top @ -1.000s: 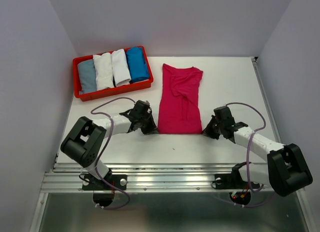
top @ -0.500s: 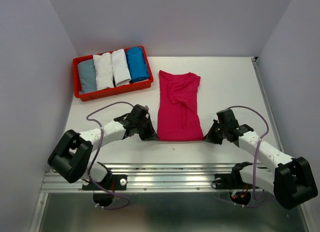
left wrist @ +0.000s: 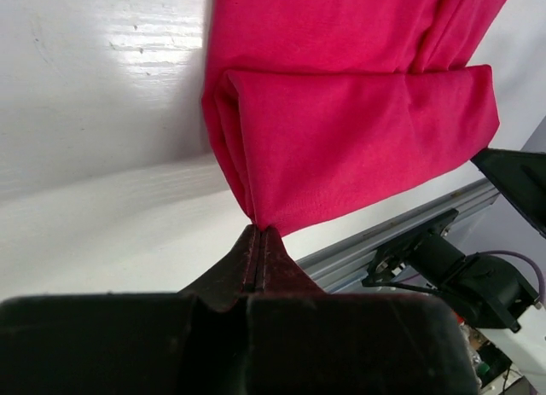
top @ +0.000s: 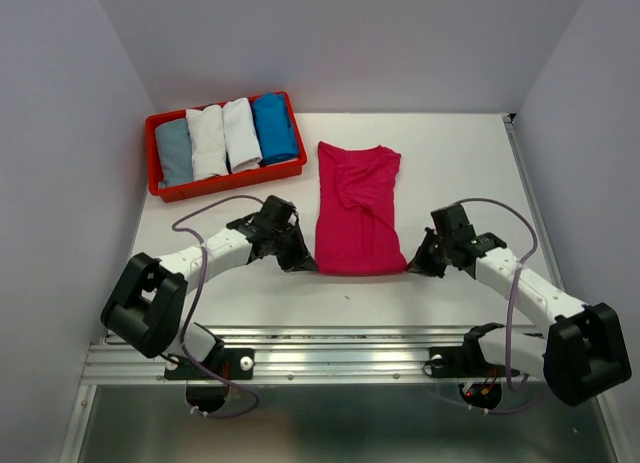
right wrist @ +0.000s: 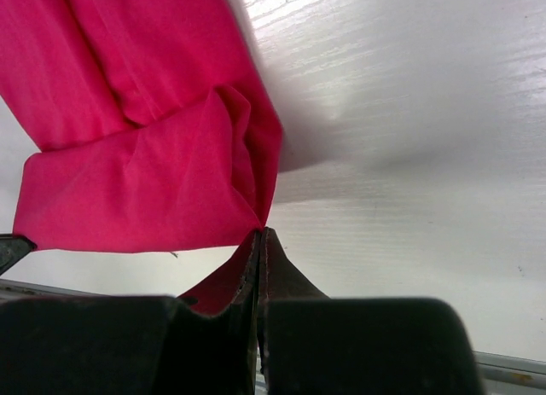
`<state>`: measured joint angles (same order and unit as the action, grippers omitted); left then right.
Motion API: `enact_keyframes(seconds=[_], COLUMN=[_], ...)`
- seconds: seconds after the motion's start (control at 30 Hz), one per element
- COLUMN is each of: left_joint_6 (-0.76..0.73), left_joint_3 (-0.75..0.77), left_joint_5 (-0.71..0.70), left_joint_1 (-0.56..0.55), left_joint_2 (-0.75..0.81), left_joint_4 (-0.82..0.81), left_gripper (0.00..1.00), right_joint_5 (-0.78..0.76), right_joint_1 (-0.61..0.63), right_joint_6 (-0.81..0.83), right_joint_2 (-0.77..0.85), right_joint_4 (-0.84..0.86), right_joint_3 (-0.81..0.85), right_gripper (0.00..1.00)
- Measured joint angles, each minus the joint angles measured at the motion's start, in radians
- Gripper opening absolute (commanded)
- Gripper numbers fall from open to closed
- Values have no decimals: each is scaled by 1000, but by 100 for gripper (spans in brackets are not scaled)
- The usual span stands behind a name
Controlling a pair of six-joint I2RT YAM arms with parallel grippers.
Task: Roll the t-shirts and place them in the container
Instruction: Roll the T-shirt to the center of the board.
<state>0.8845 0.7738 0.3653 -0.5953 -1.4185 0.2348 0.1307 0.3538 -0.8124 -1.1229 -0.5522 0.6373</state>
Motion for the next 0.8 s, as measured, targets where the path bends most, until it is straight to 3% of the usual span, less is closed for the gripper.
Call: enact_keyframes(seconds=[0.8], left_joint_6=[-77], left_joint_3=[218], left_joint_5=[55], left_joint_1=[107], left_joint_2=[-203], left_joint_4=[90], left_gripper=[0], right_joint_5=[-56], right_joint_1=[0], right_joint_6=[89], right_joint_2=[-261], right_joint_4=[-23], right_joint_3=[234], right_gripper=[1])
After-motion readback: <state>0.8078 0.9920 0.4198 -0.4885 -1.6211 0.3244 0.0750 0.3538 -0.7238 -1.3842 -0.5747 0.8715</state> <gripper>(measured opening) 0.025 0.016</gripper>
